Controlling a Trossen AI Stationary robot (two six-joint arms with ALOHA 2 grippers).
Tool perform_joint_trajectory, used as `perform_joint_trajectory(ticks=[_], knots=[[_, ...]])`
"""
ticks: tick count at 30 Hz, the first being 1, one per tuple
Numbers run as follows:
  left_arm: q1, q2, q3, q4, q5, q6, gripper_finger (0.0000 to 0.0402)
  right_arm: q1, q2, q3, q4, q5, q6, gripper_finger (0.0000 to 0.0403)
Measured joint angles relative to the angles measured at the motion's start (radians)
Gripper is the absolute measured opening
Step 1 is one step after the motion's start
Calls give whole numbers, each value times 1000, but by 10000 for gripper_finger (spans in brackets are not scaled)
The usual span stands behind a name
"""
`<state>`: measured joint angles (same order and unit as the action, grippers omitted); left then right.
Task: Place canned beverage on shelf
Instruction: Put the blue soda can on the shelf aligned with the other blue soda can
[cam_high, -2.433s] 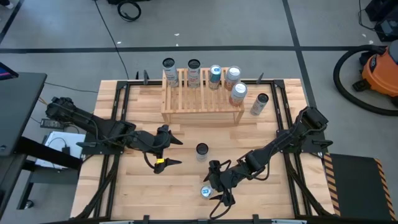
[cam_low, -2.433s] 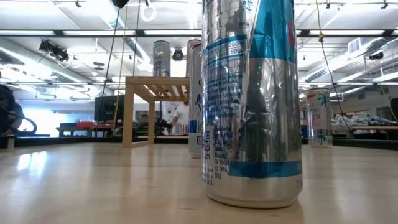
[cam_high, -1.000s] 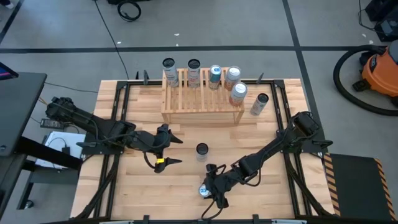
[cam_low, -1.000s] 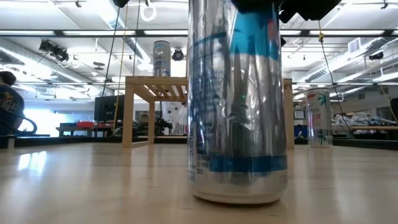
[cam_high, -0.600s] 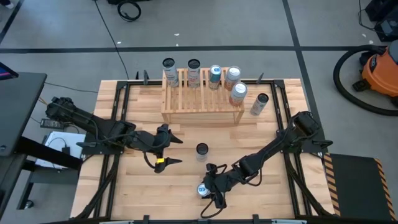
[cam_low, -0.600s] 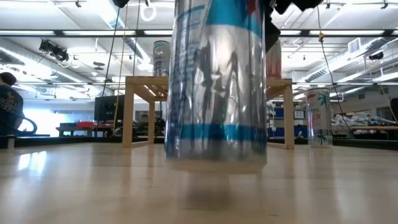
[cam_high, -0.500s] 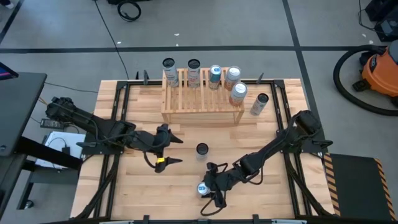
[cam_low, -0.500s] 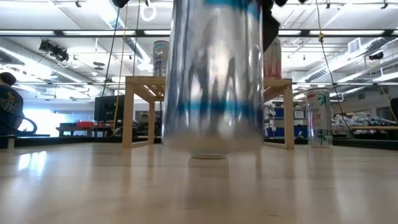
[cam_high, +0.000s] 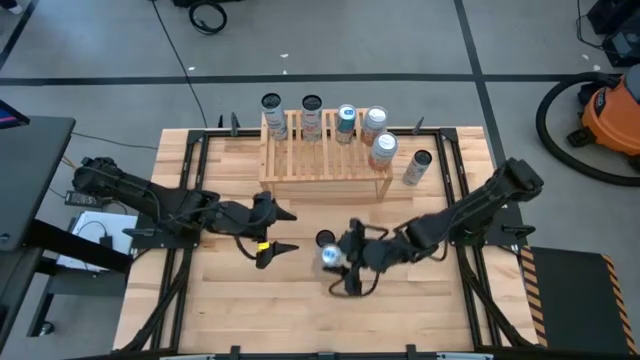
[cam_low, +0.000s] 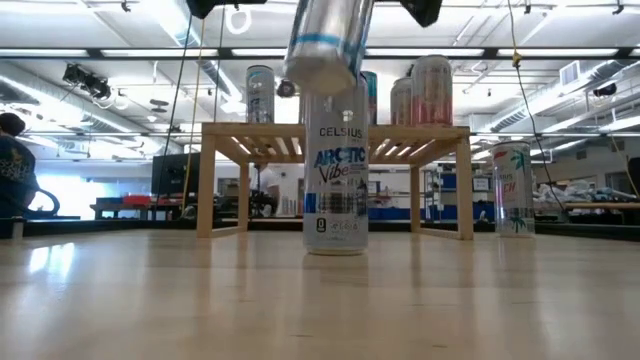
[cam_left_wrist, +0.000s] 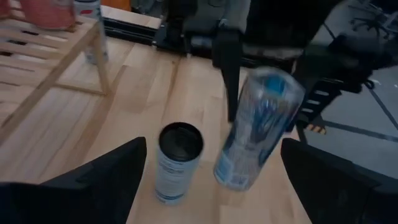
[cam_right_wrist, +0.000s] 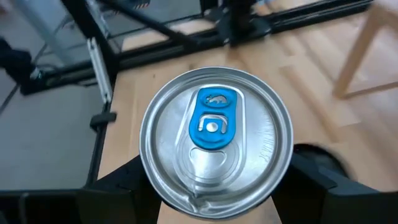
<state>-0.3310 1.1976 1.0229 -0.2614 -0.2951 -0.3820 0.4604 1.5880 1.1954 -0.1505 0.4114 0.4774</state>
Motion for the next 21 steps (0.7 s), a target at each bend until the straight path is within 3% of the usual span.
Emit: perform_joint_trajectory(ticks=[10,14,21], knots=[[92,0,0,-12,56,1,373,-172,-171,1,-158,11,-6,244],[138,0,0,-13,59,31,373,-252,-195,6,-166,-34,-25,244],[235,0,0,-33,58,77,373,-339,-137,193,-380,-31,-112,244]])
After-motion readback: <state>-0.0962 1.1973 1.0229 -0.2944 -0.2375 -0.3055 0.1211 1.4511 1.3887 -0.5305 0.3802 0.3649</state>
